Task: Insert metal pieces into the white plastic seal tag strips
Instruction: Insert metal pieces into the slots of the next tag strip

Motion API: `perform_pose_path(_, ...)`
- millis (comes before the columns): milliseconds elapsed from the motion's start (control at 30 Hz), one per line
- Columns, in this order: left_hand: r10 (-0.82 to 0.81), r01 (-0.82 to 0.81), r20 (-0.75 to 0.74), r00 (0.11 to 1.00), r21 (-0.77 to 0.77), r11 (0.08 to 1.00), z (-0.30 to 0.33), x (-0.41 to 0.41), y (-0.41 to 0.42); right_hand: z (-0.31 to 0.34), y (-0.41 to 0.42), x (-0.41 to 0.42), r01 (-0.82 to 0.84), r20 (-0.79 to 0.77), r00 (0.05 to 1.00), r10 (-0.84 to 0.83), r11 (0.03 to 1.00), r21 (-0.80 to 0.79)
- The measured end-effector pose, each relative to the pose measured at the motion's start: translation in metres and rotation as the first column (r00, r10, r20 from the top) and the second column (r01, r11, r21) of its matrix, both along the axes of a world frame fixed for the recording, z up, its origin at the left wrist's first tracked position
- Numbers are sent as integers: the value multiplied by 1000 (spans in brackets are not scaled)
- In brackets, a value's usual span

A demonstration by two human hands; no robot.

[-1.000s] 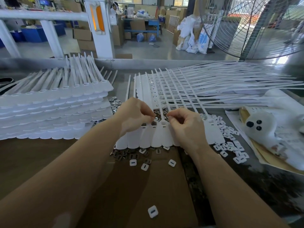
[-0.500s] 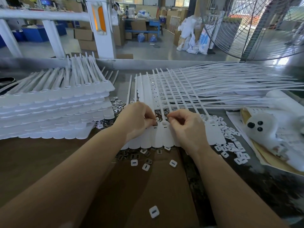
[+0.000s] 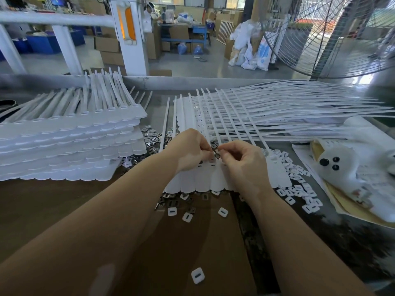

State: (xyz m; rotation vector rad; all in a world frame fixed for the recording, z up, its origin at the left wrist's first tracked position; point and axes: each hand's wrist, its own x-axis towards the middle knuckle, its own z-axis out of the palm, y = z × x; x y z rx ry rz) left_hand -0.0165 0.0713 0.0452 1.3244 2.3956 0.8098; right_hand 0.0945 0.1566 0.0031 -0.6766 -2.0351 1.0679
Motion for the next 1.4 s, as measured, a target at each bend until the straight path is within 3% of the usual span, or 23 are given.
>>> perform_pose_path(100, 17, -17, 30, 999, 12, 1000, 0, -1, -1, -1, 0, 0, -3, 1, 1000, 3, 1000, -4)
perform_pose_path(267, 39, -66, 264, 964, 98, 993, -4, -1, -5, -1, 0, -1, -23, 8, 1000, 23, 1000, 6)
perform_pose_path(400, 58, -99, 330, 942, 106, 989, -5, -2, -5, 0, -1, -1, -58, -3, 998, 58, 998, -3)
perform_pose_path(767, 34, -124, 416, 909, 192, 974, -9, -2, -9, -2, 0, -2, -48, 59, 997, 44, 997, 61)
perform_pose_path(1033, 46, -118, 428, 903, 144, 983, -9, -2, -9, -3, -1, -1, -86, 8, 996, 86, 992, 92)
perform_pose_path(1400, 28, -118, 465, 885, 164, 979, -10, -1, -10, 4, -3, 2, -114, -73, 992, 107, 989, -93)
